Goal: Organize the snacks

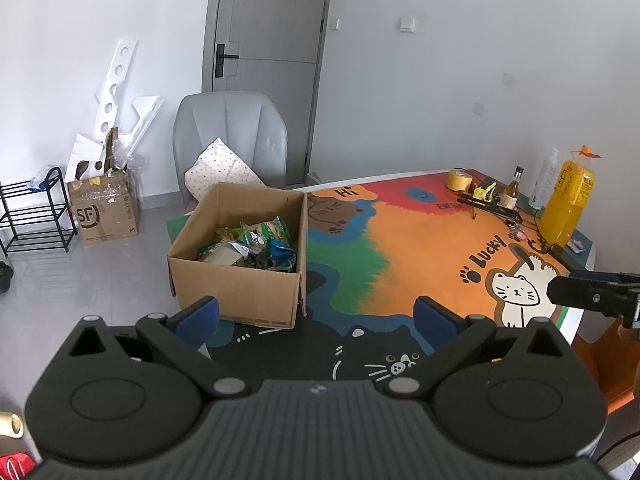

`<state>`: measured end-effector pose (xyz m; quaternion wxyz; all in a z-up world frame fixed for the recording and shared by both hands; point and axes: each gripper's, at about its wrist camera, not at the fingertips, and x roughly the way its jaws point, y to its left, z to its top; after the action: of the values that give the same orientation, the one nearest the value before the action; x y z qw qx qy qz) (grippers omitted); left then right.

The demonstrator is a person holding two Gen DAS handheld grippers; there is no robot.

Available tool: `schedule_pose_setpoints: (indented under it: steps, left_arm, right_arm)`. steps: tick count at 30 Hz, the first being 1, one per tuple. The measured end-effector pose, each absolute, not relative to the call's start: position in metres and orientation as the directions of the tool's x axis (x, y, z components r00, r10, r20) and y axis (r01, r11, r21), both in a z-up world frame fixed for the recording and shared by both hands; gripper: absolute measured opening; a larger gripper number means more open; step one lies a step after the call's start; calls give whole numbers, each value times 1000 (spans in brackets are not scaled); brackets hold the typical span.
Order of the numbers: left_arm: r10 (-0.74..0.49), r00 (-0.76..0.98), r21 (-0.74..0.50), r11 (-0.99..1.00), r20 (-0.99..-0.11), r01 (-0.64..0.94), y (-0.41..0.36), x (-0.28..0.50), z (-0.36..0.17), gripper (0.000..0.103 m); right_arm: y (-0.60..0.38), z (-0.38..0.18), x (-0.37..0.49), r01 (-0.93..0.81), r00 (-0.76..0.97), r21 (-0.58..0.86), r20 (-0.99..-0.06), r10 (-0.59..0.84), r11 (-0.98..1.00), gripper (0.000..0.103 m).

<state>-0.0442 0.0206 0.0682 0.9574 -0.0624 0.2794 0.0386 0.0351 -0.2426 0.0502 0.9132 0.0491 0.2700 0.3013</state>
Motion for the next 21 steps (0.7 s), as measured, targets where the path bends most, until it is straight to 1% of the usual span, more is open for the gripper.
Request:
schedule_pose_setpoints:
  steps: [10, 21]
  left_arm:
    - [44, 836, -91, 990, -547, -112, 20, -43, 65, 103]
    - [41, 836, -93, 990, -548, -110, 21, -43, 64, 103]
  right_arm:
    - [-239, 48, 37, -520, 662, 255, -484, 573, 816, 103]
    - [-238, 49, 36, -521, 661, 253, -484, 573, 815, 103]
